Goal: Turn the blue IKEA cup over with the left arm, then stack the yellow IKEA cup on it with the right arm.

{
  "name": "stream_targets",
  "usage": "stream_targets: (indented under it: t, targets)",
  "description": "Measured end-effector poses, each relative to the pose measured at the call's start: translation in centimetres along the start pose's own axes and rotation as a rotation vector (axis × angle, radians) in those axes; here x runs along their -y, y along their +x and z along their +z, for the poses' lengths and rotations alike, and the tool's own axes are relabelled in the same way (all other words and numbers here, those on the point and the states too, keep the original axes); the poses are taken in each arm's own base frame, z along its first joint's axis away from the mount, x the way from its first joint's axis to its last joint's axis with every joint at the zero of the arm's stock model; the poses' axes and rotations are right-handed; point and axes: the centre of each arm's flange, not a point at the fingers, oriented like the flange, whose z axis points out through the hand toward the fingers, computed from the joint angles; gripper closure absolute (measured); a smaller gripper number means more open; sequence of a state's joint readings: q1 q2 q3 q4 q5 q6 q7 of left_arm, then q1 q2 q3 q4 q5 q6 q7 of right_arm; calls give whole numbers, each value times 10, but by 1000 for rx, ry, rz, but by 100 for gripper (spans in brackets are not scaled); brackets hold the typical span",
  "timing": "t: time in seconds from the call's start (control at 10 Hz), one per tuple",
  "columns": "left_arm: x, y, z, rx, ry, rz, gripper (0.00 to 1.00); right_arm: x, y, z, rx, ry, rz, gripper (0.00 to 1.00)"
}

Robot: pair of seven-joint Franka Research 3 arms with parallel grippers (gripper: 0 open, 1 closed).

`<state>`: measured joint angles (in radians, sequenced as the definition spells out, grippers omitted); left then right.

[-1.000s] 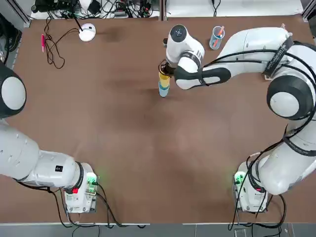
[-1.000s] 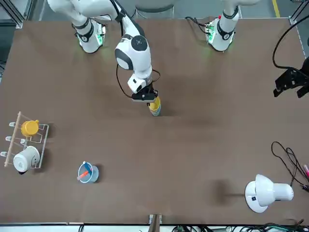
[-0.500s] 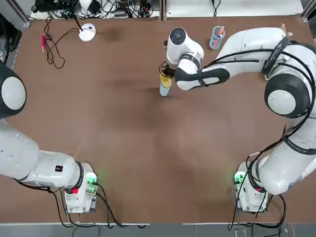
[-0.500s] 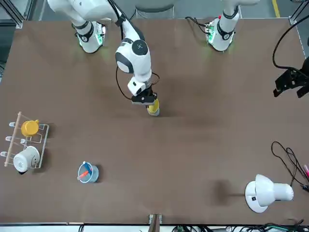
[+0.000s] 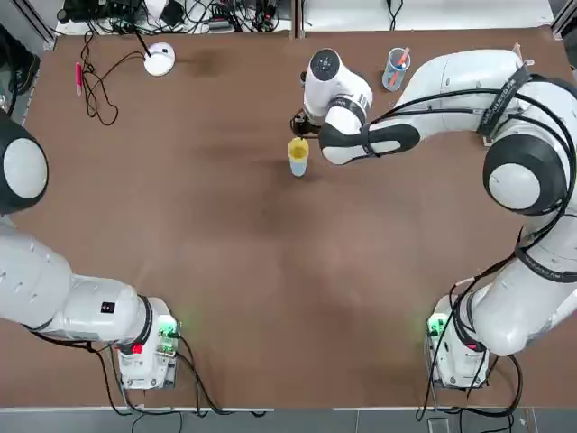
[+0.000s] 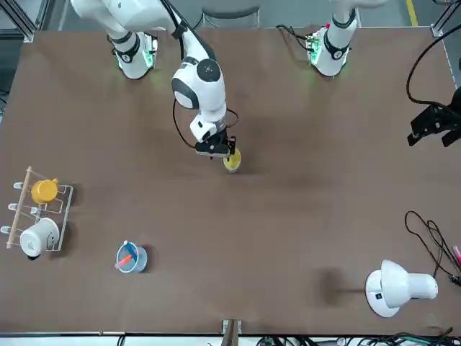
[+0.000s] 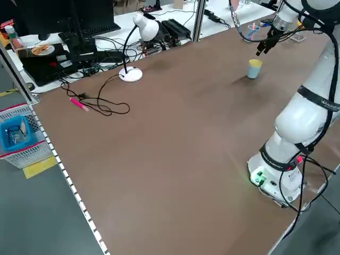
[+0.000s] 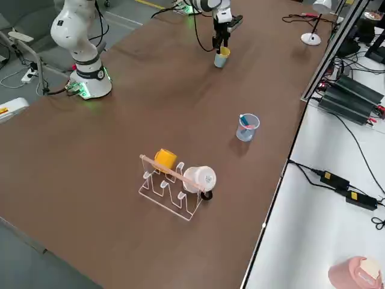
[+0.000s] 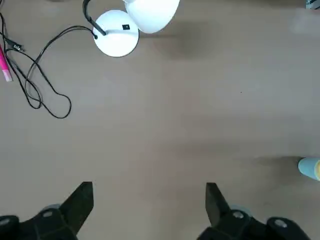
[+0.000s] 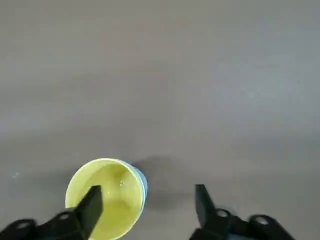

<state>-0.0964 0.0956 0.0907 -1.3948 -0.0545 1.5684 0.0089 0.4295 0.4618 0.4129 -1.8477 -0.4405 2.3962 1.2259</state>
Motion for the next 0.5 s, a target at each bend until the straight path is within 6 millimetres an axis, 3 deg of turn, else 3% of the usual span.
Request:
stream_targets:
  t: [0.1, 0.3, 0.5]
  targets:
    - [-1, 1, 2, 3, 0, -6, 1, -2, 5, -1, -4, 1, 7, 0]
    - [-2, 2, 4, 6, -1, -11, 1, -12, 22, -6, -19, 0, 25, 0]
    - [4, 2, 4, 6, -6, -22, 1, -37, 53, -21, -36, -21, -6, 0]
